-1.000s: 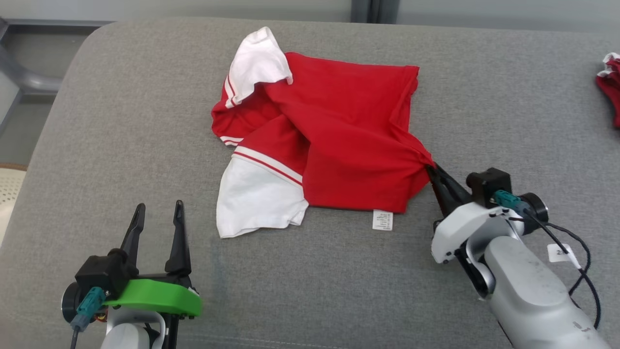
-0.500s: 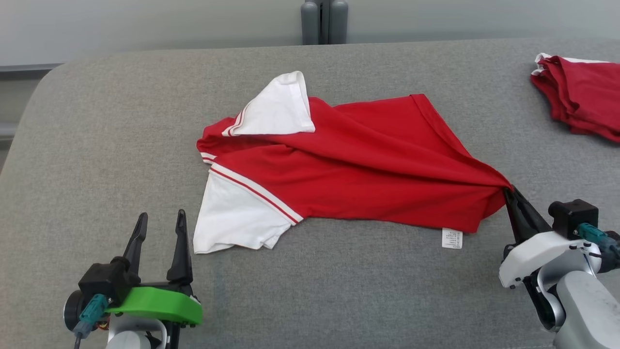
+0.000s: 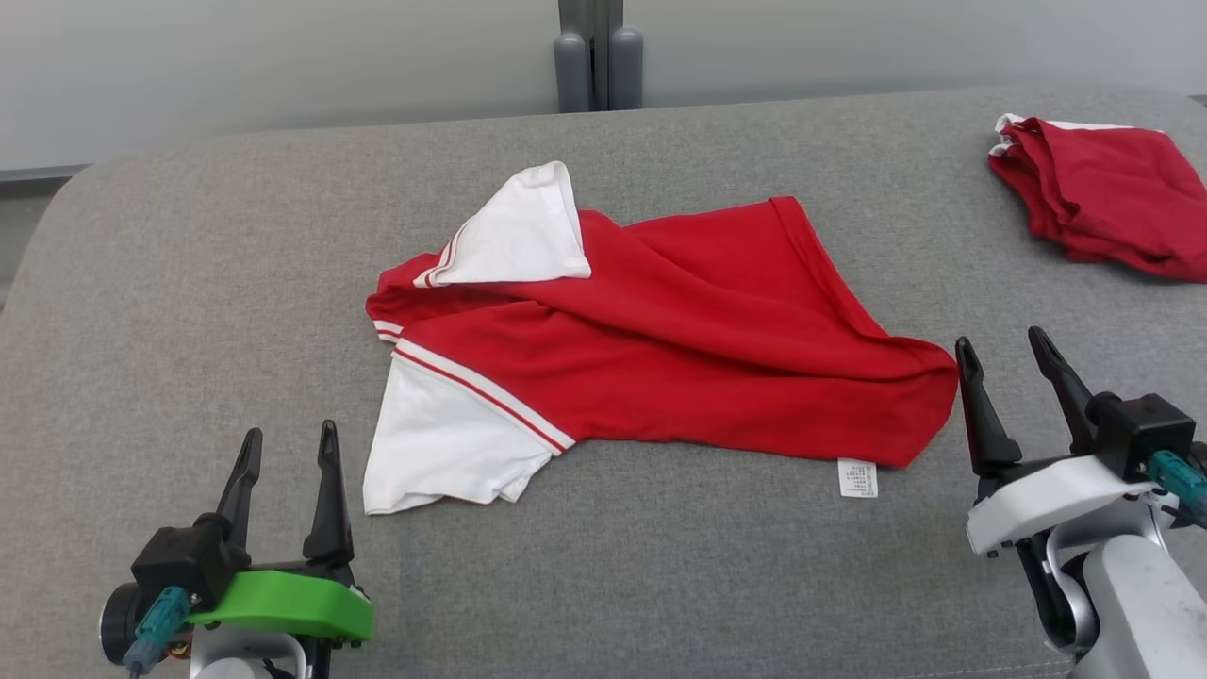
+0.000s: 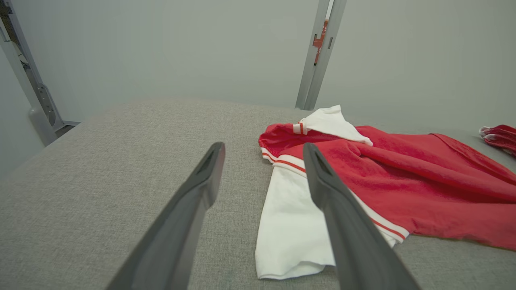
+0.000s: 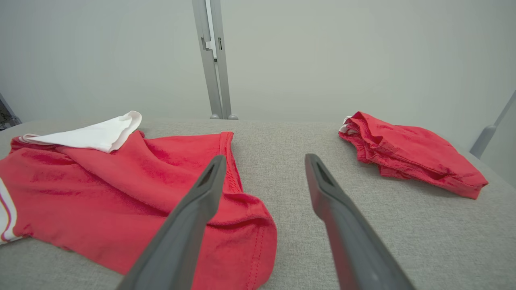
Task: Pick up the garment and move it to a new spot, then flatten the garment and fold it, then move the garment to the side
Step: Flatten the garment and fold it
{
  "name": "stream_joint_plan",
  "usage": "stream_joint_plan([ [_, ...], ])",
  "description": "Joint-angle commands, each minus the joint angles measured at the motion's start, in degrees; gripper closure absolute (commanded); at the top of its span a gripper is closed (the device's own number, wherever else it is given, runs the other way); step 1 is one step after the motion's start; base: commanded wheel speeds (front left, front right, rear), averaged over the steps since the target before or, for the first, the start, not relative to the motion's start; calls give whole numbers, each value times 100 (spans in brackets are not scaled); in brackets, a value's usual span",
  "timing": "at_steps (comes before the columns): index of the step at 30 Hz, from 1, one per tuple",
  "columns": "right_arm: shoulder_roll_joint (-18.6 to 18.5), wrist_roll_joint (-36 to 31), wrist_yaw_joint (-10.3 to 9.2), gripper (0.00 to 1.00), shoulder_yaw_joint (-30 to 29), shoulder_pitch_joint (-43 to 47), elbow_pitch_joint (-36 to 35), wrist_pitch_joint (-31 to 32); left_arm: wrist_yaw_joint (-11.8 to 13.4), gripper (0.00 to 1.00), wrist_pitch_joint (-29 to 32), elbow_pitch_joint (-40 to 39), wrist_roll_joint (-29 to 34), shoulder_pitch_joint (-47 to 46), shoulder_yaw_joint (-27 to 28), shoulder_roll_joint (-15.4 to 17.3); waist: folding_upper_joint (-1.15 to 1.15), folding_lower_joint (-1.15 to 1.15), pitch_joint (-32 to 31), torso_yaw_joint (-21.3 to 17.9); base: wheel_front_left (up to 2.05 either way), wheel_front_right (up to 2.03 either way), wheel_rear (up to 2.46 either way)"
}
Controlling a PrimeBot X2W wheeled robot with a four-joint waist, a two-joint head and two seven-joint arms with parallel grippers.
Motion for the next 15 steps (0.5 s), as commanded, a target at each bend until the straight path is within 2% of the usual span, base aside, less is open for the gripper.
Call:
stream_joint_plan([
  [1,64,-60,-8,0,-59,174,-161,-39,-25,0,-13,-28,32,91,51,14,0,0,-63,-55,0,0,0],
  [8,349,-300,-8,0,-330,866,-974,-41,-23,0,-13,-88,76,153,169,43,0,0,-111,-141,0,0,0],
  [15,428,-411,-8,0,-390,1119,-1017,-42,-23,0,-12,-135,90,162,189,38,0,0,-74,-166,0,0,0],
])
